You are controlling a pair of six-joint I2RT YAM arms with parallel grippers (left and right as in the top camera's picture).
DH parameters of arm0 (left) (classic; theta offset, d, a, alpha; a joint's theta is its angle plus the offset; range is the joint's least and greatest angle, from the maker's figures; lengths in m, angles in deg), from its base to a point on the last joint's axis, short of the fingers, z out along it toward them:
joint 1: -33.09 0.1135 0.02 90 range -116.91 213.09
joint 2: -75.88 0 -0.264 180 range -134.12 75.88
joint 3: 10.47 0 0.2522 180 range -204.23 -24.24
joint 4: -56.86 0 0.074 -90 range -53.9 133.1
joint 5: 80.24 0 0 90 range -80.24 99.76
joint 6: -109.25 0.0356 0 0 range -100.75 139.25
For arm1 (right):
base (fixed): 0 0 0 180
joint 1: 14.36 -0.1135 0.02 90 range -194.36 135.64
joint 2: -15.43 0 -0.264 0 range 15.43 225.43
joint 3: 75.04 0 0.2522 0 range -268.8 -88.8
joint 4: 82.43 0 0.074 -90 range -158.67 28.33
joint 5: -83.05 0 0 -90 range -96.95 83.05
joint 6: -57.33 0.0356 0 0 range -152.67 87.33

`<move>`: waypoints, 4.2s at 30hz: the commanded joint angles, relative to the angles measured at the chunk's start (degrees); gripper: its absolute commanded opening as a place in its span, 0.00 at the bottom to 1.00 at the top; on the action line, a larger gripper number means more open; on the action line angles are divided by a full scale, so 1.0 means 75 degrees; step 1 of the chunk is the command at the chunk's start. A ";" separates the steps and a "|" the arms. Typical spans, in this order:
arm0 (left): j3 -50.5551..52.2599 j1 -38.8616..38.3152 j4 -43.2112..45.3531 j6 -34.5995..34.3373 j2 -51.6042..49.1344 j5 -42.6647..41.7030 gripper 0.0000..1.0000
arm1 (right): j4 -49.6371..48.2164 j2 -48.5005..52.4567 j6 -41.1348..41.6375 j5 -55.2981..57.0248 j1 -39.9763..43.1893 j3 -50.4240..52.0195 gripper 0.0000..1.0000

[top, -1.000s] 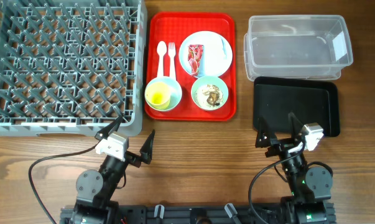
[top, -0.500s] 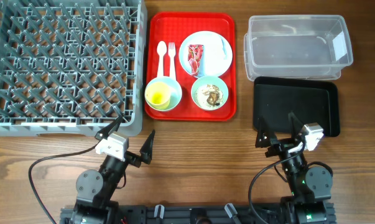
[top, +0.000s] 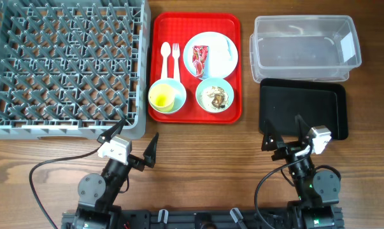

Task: Sort waste into correct bins and load items into the dishwasher rack

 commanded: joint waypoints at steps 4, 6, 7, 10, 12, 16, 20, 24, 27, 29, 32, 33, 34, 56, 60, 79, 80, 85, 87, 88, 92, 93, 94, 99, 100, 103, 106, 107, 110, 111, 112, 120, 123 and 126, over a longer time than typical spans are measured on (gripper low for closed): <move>0.0006 -0.0055 -0.0070 0.0032 -0.0020 -0.0070 1.00 | -0.0050 0.0064 -0.0012 -0.0119 -0.0038 0.0006 1.00; 0.0006 -0.0055 -0.0070 0.0032 -0.0020 -0.0070 1.00 | -0.0050 0.0064 -0.0015 -0.0119 -0.0038 0.0006 1.00; 0.0006 -0.0055 -0.0070 0.0032 -0.0020 -0.0070 1.00 | -0.0050 0.0064 -0.0015 -0.0119 -0.0038 0.0006 1.00; 0.0006 -0.0055 -0.0070 0.0032 -0.0020 -0.0070 1.00 | -0.0050 0.0064 -0.0012 -0.0119 -0.0038 0.0006 1.00; 0.0006 -0.0052 -0.0067 0.0035 -0.0020 -0.0061 1.00 | -0.0050 0.0064 -0.0015 -0.0119 -0.0038 0.0006 1.00; 0.0006 -0.0055 -0.0064 0.0015 -0.0020 -0.0102 1.00 | -0.0050 0.0064 -0.0012 -0.0119 -0.0038 0.0006 1.00; 0.0006 -0.0055 -0.0064 0.0003 -0.0020 -0.0137 1.00 | -0.0050 0.0064 0.0006 -0.0122 -0.0038 0.0006 1.00; 0.0006 -0.0055 -0.0064 0.0006 -0.0020 -0.0137 1.00 | -0.0052 0.0064 0.0020 -0.0187 -0.0038 0.0006 1.00; 0.0006 -0.0055 -0.0029 0.0003 -0.0020 -0.0184 1.00 | -0.0052 0.0064 0.0810 -0.0146 -0.0038 0.0006 1.00; 0.0006 -0.0055 0.0003 0.0003 -0.0020 -0.0408 1.00 | -0.0052 0.0064 0.1507 -0.0213 -0.0038 0.0006 1.00; 0.0006 -0.0055 0.0650 -0.0119 -0.0020 -0.1352 1.00 | -0.0087 0.0064 0.3214 -0.0437 -0.0038 0.0006 1.00; 0.0006 -0.0055 0.1032 -0.0318 -0.0020 -0.1504 1.00 | -0.0122 0.0064 0.3395 -0.0656 -0.0038 0.0006 1.00; 0.0003 -0.0055 0.1294 -0.0516 -0.0020 -0.1510 1.00 | -0.0160 0.0064 0.3346 -0.0842 -0.0038 0.0006 1.00; -0.9206 -0.0055 -0.5616 -0.1017 -0.6650 -0.1137 1.00 | 0.6088 0.6047 -0.0918 -0.2990 -0.0038 -0.9267 1.00; -1.0969 -0.0055 -0.7026 -0.0965 -0.7973 -0.1137 1.00 | 0.7688 0.7638 -0.1026 -0.2990 -0.0038 -1.1401 1.00; -1.1753 -0.0096 -0.9495 -0.2518 -0.8821 0.0647 1.00 | 0.9052 0.9739 -0.0487 -0.2022 -0.2439 -1.2263 0.99; -1.1753 -0.0079 -0.9553 -0.2736 -0.8778 0.0871 1.00 | 0.8973 0.9891 -0.0274 -0.1664 -0.2876 -1.2263 0.96; -1.1753 -0.0047 -0.9602 -0.2993 -0.8559 0.0962 1.00 | 0.8349 1.0949 0.0740 -0.0061 -0.4418 -1.2263 0.91; -1.1753 -0.0047 -0.9687 -0.2961 -0.8504 0.0994 1.00 | 0.8166 1.1296 0.1011 -0.0114 -0.4450 -1.2266 0.87; -1.1753 -0.0047 -0.9774 -0.2961 -0.8492 0.1008 1.00 | 0.8105 1.1406 0.1035 -0.0117 -0.4418 -1.2266 0.88; -1.1753 -0.0047 -1.0118 -0.2964 -0.8507 0.1241 1.00 | 0.7708 1.1660 0.0918 -0.0119 -0.4380 -1.2263 0.86; -1.1753 -0.0047 -1.0174 -0.2964 -0.8504 0.1335 1.00 | 0.7577 1.1826 0.0924 -0.0119 -0.4383 -1.2263 0.82; -1.1753 -0.0047 -1.0182 -0.2964 -0.8504 0.1335 1.00 | 0.7516 1.1948 0.0947 -0.0114 -0.4383 -1.2263 0.78; -1.1756 -0.0047 -1.0153 -0.2964 -0.8294 0.1381 0.96 | 0.6878 1.2823 0.1046 -0.0117 -0.4380 -1.2263 0.70; -1.1756 -0.0047 -1.0162 -0.2967 -0.8189 0.1501 0.96 | 0.6749 1.3030 0.1072 -0.0128 -0.4380 -1.2263 0.70; -1.1753 -0.0047 -1.0214 -0.2964 -0.7895 0.1824 1.00 | 0.6426 1.3653 0.1192 -0.0335 -0.4380 -1.2263 0.70; -1.1756 -0.0047 -1.0182 -0.2964 -0.7525 0.1932 1.00 | 0.6216 1.4344 0.1215 -0.0583 -0.4380 -1.2263 0.68; -1.1756 -0.0047 -1.0177 -0.2964 -0.7428 0.1932 1.00 | 0.6164 1.4510 0.1241 -0.0586 -0.4374 -1.2263 0.66; -1.1753 -0.0047 -1.0180 -0.2964 -0.7224 0.1932 1.00 | 0.5910 1.4904 0.1262 -0.0460 -0.4374 -1.2263 0.66; -1.1753 -0.0047 -1.0185 -0.2964 -0.7195 0.1929 1.00 | 0.5799 1.5040 0.1370 -0.0335 -0.4374 -1.2263 0.66; -1.1753 -0.0047 -1.0209 -0.2964 -0.7198 0.1929 1.00 | 0.5715 1.5125 0.1413 -0.0323 -0.4374 -1.2263 0.66; -1.1753 -0.0047 -1.0351 -0.2964 -0.7216 0.1929 1.00 | 0.5581 1.5481 0.1655 -0.0230 -0.4374 -1.2237 0.41; -1.1753 -0.0047 -1.0354 -0.2967 -0.7213 0.1929 1.00 | 0.5645 1.5580 0.1661 -0.0227 -0.4377 -1.2234 0.39; -1.1753 -0.0047 -1.0346 -0.2967 -0.7213 0.1929 1.00 | 0.5759 1.5620 0.1658 -0.0026 -0.4374 -1.2234 0.38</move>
